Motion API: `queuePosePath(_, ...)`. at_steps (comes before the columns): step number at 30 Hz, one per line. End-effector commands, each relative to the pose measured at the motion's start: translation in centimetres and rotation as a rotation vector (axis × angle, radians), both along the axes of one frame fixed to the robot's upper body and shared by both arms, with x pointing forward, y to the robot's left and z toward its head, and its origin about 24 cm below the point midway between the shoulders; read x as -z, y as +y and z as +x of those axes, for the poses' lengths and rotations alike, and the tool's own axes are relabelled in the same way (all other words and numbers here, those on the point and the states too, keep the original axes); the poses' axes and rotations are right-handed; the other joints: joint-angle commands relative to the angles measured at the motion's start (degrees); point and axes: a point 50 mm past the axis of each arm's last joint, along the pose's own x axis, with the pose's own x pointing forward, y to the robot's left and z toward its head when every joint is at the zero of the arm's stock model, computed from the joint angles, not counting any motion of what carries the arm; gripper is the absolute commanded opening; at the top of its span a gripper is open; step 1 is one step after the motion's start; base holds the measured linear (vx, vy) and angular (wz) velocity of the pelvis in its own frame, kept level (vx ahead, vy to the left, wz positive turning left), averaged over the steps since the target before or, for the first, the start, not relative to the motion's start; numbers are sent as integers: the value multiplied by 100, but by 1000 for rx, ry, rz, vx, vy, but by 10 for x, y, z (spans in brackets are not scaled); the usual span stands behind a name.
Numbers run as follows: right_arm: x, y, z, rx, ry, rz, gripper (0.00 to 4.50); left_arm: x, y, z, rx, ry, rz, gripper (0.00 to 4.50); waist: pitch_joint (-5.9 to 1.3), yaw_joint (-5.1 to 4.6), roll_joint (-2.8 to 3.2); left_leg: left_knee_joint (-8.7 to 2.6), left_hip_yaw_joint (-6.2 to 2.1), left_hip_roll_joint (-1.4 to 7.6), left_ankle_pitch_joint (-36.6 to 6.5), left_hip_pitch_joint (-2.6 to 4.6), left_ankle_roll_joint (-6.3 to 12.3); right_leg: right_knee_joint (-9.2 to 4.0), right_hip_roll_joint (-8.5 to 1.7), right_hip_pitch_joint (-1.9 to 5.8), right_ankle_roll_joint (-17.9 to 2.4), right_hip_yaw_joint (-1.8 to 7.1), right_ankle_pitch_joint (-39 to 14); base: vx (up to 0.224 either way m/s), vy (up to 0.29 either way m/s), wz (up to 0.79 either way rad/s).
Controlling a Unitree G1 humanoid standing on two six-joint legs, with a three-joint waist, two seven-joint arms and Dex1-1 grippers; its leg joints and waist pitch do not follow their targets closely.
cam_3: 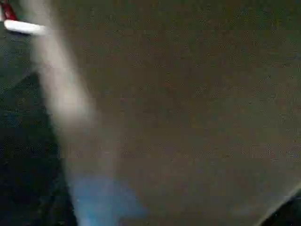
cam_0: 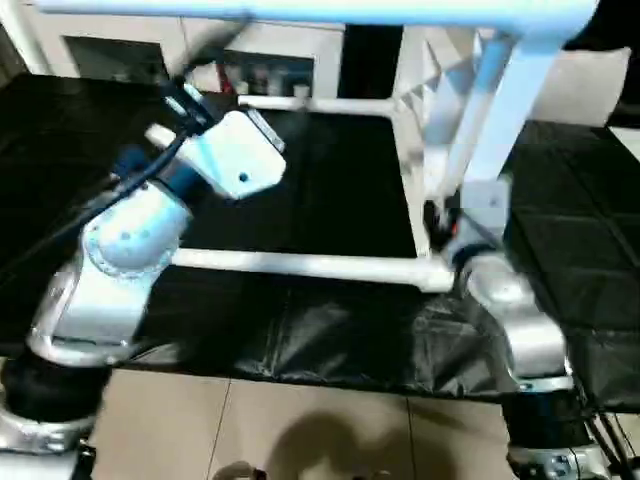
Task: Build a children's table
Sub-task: Flip table
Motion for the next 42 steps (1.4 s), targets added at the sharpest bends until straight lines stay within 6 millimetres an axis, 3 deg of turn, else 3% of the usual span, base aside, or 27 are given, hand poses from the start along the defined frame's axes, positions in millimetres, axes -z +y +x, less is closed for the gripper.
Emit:
queuePosePath(1,-3,-6,4,34,-16,-25,323,-4,3,3,-34,-48,4,450,-401,12,69,-378,-223,380,-1079,103,-378,-361,-498,218,-690,356,-655,0,0,0)
queuePosePath(4,1,-9,8,45,-13,-39,323,-4,7,8,-78,-100,-3,450,-380,3,87,-389,-228,377,-1314,104,-398,-386,-491,198,-735,352,-875,0,0,0)
queuePosePath(7,4,-10,13,52,-7,-35,323,-7,8,11,-109,-165,10,450,-374,3,77,-389,-237,378,-1467,119,-397,-402,-502,187,-734,350,-1116,0,0,0)
queuePosePath(8,5,-10,14,51,-5,-32,323,-8,8,12,-115,-184,25,450,-371,0,43,-389,-241,387,-1518,120,-390,-408,-509,187,-714,349,-1211,0,0,0)
queuePosePath(10,6,-9,16,47,-3,-29,323,-10,9,14,-130,-221,48,450,-369,5,58,-391,-244,388,-1539,117,-375,-410,-511,172,-707,349,-1266,0,0,0)
queuePosePath(11,7,-7,17,38,-3,-26,296,-10,10,16,-137,-227,54,450,-369,7,61,-388,-245,386,-1556,127,-375,-408,-508,163,-705,349,-1264,0,0,0)
queuePosePath(14,9,-3,19,15,-4,-15,276,-8,10,21,-156,-240,92,450,-375,13,62,-382,-243,385,-1513,113,-347,-402,-520,165,-735,352,-1199,0,0,0)
queuePosePath(15,9,-2,19,11,-4,-14,262,-8,10,22,-160,-242,104,450,-378,21,92,-379,-245,383,-1520,118,-349,-401,-523,156,-750,352,-1189,0,0,0)
queuePosePath(16,9,-2,20,11,-5,-14,251,-8,11,22,-161,-244,106,450,-383,15,74,-379,-245,380,-1479,106,-341,-391,-517,175,-764,350,-1113,0,0,0)
queuePosePath(21,12,-3,20,14,-7,-10,212,-16,10,23,-146,-313,91,450,-426,56,89,-333,-232,381,-1062,65,-261,-312,-506,181,-897,340,-405,0,0,0)
queuePosePath(28,12,-1,21,3,-12,-11,199,-18,8,29,-157,-321,110,450,-394,99,93,-351,-228,387,-1408,102,-319,-362,-510,139,-826,344,-958,0,0,0)
queuePosePath(35,11,1,21,-17,-21,-46,197,-26,9,48,-203,-304,113,450,-404,114,96,-347,-236,378,-1386,97,-340,-356,-513,136,-804,342,-905,0,0,0)
queuePosePath(36,11,0,20,-18,-22,-53,197,-27,9,50,-208,-300,108,421,-404,111,81,-346,-236,375,-1364,85,-339,-349,-520,152,-812,343,-868,0,0,0)
queuePosePath(37,11,0,20,-19,-23,-58,197,-29,10,52,-213,-303,104,414,-413,122,112,-343,-241,373,-1349,91,-343,-349,-524,151,-820,342,-861,0,0,0)
queuePosePath(39,11,0,20,-18,-23,-61,197,-30,10,54,-211,-294,93,411,-415,115,91,-341,-239,379,-1313,84,-337,-341,-522,159,-860,340,-740,0,0,0)
queuePosePath(42,10,-3,20,-13,-27,-69,197,-32,9,61,-211,-270,78,372,-424,120,108,-328,-231,372,-1279,82,-313,-341,-522,166,-905,340,-682,0,0,0)
